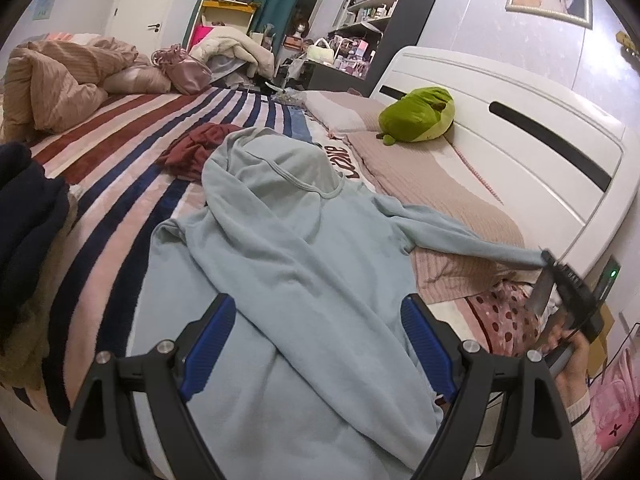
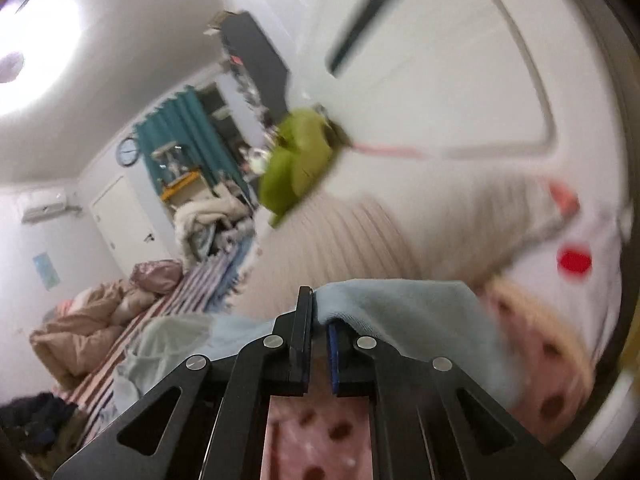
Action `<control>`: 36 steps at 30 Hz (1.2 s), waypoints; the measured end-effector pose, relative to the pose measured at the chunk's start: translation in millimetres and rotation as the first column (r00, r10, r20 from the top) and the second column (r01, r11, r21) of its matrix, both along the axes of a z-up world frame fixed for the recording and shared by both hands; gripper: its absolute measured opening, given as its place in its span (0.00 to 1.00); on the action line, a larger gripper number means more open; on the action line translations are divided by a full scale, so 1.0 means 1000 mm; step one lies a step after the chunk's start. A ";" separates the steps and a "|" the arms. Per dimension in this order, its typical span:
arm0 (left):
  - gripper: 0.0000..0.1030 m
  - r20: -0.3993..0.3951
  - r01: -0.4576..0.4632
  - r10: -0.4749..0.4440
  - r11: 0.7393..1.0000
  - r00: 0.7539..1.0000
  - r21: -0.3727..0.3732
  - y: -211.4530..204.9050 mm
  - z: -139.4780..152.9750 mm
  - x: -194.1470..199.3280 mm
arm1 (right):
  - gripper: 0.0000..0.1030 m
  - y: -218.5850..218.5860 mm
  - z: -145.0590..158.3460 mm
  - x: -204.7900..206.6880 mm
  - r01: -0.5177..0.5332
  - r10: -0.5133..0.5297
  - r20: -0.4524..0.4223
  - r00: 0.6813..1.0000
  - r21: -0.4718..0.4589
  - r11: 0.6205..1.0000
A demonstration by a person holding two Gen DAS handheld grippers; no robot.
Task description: Fold small clothes
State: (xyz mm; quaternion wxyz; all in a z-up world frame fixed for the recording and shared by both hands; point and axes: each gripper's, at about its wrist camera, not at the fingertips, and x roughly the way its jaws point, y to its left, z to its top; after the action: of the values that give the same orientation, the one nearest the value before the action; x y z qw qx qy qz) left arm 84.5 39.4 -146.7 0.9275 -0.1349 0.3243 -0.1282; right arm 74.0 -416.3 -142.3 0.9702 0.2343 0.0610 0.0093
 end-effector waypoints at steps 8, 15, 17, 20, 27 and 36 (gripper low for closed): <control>0.80 0.033 -0.005 0.006 0.999 0.999 -0.036 0.026 -0.003 -0.015 | 0.01 0.147 0.050 0.000 -0.359 0.393 0.006 0.920 -0.393 0.846; 0.80 0.050 0.011 -0.010 0.999 0.999 -0.036 0.055 -0.006 -0.036 | 0.04 0.307 -0.032 -0.007 -0.816 0.703 -0.432 0.565 -0.417 0.400; 0.83 0.041 0.040 -0.038 0.999 0.998 -0.035 0.061 -0.010 -0.040 | 0.06 0.331 -0.062 -0.005 -0.886 0.693 -0.556 0.459 -0.344 0.310; 0.83 0.026 0.072 -0.071 0.997 0.997 -0.030 0.061 -0.017 -0.041 | 0.26 0.334 -0.077 -0.002 -0.907 0.677 -0.604 0.422 -0.295 0.302; 0.83 -0.049 0.157 -0.158 0.987 0.986 -0.031 0.026 -0.045 -0.021 | 0.46 0.291 -0.033 -0.018 -0.884 0.710 -0.528 0.467 -0.293 0.364; 0.66 -0.098 0.288 -0.274 0.942 0.957 0.171 -0.086 -0.060 0.020 | 0.49 0.199 -0.015 -0.016 -0.780 0.651 -0.436 0.621 -0.264 0.567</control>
State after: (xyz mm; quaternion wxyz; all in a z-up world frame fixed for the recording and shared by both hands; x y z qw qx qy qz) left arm 104.6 -46.6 -207.2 0.8957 -0.0056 0.3843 -0.2238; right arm 58.0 -217.1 -157.5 0.8857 -0.0325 0.2936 0.3582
